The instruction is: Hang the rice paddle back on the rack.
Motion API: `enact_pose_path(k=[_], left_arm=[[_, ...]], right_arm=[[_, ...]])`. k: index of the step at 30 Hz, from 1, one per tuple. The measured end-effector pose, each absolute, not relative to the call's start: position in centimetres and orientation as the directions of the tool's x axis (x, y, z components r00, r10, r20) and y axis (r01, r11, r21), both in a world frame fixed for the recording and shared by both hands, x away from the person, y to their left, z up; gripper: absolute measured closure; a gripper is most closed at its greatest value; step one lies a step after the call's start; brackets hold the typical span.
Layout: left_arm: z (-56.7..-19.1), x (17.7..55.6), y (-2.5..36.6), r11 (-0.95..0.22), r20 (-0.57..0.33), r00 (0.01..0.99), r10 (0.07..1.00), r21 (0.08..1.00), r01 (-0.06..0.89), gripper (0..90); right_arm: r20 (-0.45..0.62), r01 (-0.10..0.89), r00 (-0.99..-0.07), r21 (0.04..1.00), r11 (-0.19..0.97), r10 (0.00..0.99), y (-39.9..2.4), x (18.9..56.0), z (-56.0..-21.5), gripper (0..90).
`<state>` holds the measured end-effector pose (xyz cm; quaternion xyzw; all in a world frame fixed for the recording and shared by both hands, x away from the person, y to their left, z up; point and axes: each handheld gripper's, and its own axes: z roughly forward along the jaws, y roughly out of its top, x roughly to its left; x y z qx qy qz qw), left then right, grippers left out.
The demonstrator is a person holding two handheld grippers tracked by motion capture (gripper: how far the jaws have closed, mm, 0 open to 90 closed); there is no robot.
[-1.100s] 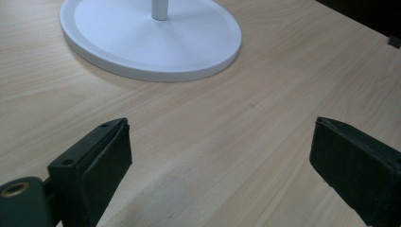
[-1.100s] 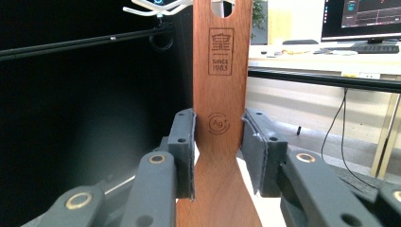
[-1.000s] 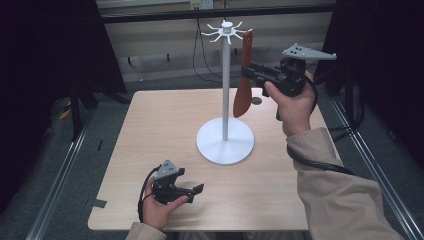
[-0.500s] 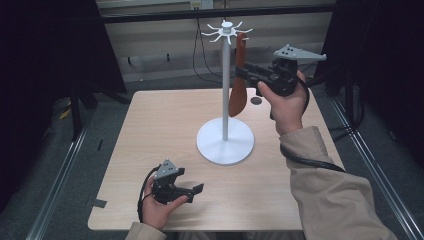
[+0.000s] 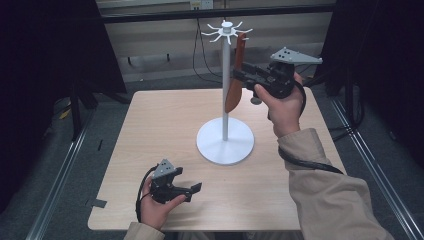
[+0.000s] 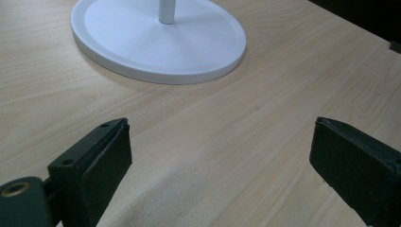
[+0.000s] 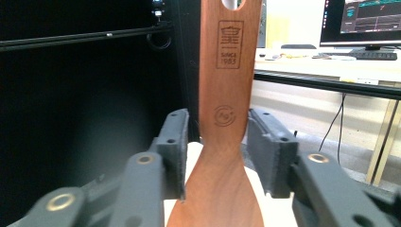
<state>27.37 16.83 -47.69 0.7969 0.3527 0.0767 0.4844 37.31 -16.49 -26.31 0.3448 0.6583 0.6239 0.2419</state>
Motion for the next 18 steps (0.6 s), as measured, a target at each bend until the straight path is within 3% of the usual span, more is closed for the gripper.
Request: enact_pose_path(k=[18], left_arm=[[-47.5, 27.2, 16.3, -0.296, -0.204, 0.749, 0.630, 0.829, 0.474, 6.4]], right_arm=[[0.108, 0.180, -0.618, 0.984, 0.007, 0.779, -18.1, 35.7, -27.3, 31.7]])
